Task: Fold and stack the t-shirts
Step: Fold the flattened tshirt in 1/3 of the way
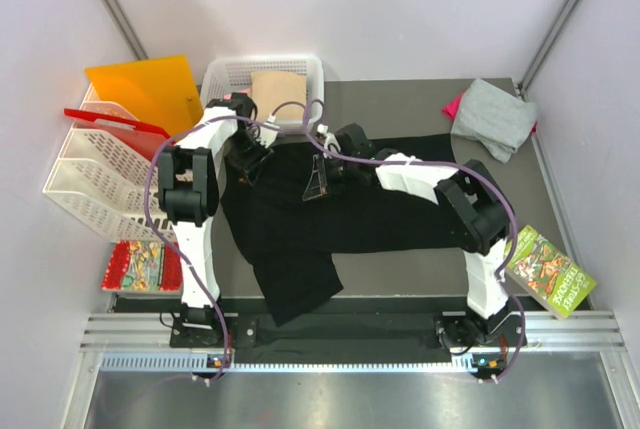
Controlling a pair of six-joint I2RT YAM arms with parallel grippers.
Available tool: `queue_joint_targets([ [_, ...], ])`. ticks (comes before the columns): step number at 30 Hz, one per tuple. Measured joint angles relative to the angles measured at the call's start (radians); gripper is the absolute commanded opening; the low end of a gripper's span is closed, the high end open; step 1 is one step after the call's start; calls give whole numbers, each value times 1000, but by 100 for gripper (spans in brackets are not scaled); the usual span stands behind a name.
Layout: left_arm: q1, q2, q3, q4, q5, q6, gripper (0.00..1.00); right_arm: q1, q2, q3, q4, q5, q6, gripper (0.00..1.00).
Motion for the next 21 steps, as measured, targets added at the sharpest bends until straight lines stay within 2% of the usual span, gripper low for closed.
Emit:
queue_joint_targets([
  [2,2,0,0,-1,-2,0,41,0,3,2,-16,-5,-4,54],
  [3,3,0,2,-4,-4,0,41,0,7,4,-29,-8,-10,56],
  [10,3,-18,25,-31,-22,2,42,0,66,71,-120,-5,-39,57],
  [14,15,-37,108,-45,-21,-5,43,-1,68,109,-167,14,-59,55],
  [18,77,-56,244,-18,25,-77,44,-3,67,155,-186,48,-76,55],
  [21,136,-101,253,32,46,-141,42,-3,67,185,-182,80,-79,55],
])
